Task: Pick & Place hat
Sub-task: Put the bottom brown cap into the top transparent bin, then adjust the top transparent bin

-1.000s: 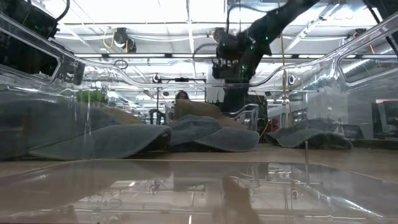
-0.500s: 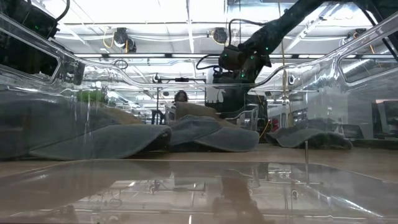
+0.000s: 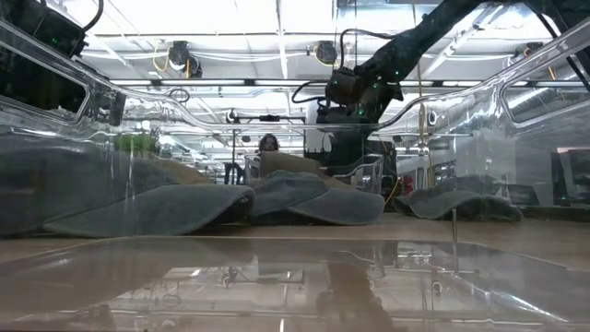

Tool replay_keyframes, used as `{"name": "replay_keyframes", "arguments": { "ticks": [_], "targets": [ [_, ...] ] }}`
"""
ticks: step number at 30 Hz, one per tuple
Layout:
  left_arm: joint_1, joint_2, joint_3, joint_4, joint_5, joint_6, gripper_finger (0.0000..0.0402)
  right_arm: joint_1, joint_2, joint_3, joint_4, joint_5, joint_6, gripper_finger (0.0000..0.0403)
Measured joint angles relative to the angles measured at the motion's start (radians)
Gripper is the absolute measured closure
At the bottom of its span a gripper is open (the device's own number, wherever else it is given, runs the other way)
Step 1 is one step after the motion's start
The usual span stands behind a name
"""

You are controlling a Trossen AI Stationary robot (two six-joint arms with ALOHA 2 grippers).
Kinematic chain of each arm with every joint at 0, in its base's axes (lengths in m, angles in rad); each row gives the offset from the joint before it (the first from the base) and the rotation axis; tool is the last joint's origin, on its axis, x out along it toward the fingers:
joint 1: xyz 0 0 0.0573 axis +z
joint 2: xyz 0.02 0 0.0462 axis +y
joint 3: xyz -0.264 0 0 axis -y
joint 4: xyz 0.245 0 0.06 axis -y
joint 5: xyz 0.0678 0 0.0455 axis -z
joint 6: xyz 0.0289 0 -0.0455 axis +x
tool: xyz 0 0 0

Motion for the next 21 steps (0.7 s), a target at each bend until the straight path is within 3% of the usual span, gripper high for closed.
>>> {"name": "replay_keyframes", "arguments": {
  "ticks": [7,15,21],
  "targets": [
    [0.000,0.000,0.000,0.000,0.000,0.000,0.0364,0.039,-0.109,-0.001,0.014,0.022,0.002,0.0403],
    [0.000,0.000,0.000,0.000,0.000,0.000,0.0364,0.142,-0.206,-0.001,-0.232,0.018,0.006,0.0403],
    [0.000,0.000,0.000,0.000,0.000,0.000,0.0364,0.237,-0.225,-0.038,-0.301,0.017,-0.010,0.0403]
  ]
}}
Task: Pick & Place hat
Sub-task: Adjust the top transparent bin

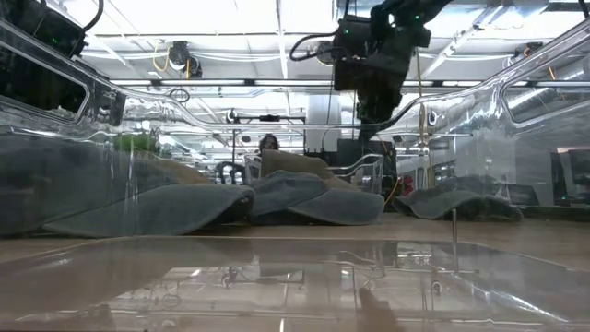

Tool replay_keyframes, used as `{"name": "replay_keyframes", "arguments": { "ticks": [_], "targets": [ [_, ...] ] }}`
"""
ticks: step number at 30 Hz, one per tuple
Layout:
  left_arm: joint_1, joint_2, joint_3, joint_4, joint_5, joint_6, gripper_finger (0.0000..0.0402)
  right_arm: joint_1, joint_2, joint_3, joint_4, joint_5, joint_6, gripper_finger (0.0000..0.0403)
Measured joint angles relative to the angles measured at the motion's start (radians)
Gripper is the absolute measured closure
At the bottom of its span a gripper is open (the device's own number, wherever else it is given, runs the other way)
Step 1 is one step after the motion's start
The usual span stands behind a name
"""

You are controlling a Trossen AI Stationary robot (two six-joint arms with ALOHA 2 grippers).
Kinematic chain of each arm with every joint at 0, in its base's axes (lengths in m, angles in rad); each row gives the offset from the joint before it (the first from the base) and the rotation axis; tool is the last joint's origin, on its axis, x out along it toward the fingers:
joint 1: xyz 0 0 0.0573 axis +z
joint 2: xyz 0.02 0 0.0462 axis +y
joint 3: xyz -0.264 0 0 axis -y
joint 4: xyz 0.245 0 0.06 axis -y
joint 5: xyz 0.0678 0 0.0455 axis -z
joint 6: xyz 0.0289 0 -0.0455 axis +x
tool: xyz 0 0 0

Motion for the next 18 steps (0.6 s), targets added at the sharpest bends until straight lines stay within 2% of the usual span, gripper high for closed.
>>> {"name": "replay_keyframes", "arguments": {
  "ticks": [4,10,18],
  "targets": [
    [0.000,0.000,0.000,0.000,0.000,0.000,0.0364,0.022,0.002,-0.064,0.006,0.011,-0.021,0.0403],
    [0.000,0.000,0.000,0.000,0.000,0.000,0.0364,0.018,0.000,-0.163,0.143,0.162,-0.001,0.0403],
    [0.000,0.000,0.000,0.000,0.000,0.000,0.0364,0.008,-0.001,-0.179,0.182,0.248,0.001,0.0403]
  ]
}}
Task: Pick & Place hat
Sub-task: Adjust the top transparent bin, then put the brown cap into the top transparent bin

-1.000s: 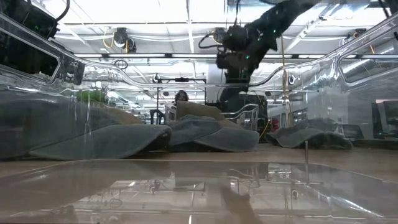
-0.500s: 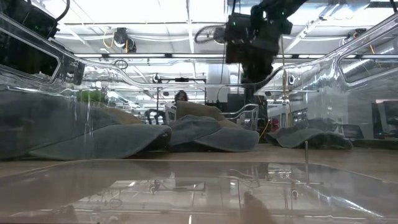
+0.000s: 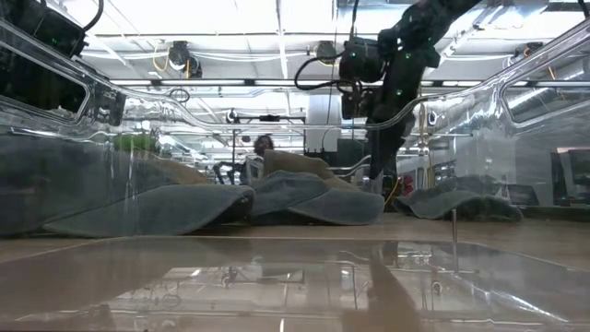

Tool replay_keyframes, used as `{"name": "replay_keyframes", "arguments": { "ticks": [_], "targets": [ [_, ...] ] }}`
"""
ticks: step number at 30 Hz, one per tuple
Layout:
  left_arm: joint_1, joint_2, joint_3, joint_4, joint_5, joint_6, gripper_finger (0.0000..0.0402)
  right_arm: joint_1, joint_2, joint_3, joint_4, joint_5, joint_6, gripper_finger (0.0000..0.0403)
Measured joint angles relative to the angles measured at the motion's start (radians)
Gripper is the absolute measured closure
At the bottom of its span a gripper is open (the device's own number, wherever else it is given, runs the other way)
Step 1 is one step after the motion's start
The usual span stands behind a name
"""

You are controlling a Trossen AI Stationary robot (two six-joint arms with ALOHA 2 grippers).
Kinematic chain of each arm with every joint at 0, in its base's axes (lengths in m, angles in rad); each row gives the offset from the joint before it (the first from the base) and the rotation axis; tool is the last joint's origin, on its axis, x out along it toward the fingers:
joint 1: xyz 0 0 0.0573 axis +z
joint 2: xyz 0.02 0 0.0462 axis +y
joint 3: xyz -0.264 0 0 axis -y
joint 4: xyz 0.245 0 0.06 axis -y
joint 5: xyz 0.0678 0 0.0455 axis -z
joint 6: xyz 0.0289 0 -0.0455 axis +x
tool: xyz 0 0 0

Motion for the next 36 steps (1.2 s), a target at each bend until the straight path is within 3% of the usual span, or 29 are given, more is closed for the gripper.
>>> {"name": "replay_keyframes", "arguments": {
  "ticks": [4,12,22,29,36],
  "targets": [
    [0.000,0.000,0.000,0.000,0.000,0.000,0.0364,-0.001,0.000,0.000,0.042,0.051,-0.003,0.0403],
    [0.000,0.000,0.000,0.000,0.000,0.000,0.0364,0.006,-0.025,0.000,0.050,0.045,0.004,0.0403],
    [0.000,0.000,0.000,0.000,0.000,0.000,0.0364,0.178,-0.307,-0.017,0.077,0.045,0.091,0.0403],
    [0.000,0.000,0.000,0.000,0.000,0.000,0.0364,0.339,-0.539,-0.239,0.384,0.047,0.109,0.0403],
    [0.000,0.000,0.000,0.000,0.000,0.000,0.0364,0.387,-0.710,-0.501,0.707,0.048,0.112,0.0403]
  ]
}}
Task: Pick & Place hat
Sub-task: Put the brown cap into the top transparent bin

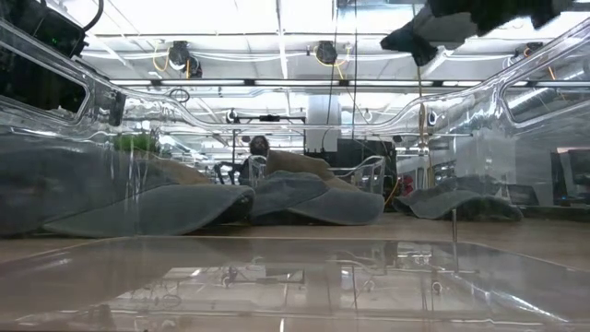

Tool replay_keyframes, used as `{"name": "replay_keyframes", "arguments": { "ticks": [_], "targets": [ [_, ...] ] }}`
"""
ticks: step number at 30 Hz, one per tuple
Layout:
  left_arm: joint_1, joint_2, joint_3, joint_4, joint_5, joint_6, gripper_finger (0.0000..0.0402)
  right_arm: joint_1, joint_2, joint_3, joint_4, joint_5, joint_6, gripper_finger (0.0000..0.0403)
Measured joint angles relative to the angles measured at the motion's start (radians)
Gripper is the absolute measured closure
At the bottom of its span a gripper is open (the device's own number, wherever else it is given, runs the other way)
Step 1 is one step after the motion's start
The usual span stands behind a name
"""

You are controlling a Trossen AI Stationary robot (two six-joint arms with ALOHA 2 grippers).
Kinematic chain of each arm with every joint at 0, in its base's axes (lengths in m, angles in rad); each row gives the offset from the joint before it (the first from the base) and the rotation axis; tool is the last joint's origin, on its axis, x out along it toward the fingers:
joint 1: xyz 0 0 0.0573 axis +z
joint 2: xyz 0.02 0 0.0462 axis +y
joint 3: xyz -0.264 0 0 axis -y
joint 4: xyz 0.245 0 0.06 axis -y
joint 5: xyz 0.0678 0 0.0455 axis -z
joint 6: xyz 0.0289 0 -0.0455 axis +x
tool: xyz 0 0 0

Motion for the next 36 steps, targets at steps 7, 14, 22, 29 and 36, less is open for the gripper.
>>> {"name": "replay_keyframes", "arguments": {
  "ticks": [7,14,22,29,36],
  "targets": [
    [0.000,0.000,0.000,0.005,0.000,0.000,0.0364,0.000,-0.089,-0.174,0.296,-0.003,0.004,0.0382],
    [0.000,0.000,-0.001,0.169,0.000,0.019,0.0364,0.000,-0.118,-0.259,0.446,-0.003,-0.003,0.0319],
    [0.001,0.000,0.000,0.326,-0.019,-0.271,0.0364,0.000,-0.120,-0.284,0.450,-0.004,-0.013,0.0284],
    [0.001,0.000,0.000,0.211,-0.127,-0.155,0.0364,0.000,-0.121,-0.285,0.516,-0.004,-0.060,0.0286],
    [0.001,0.000,0.000,0.221,-0.244,-0.325,0.0364,0.000,-0.120,-0.285,0.494,-0.004,-0.057,0.0282]
  ]
}}
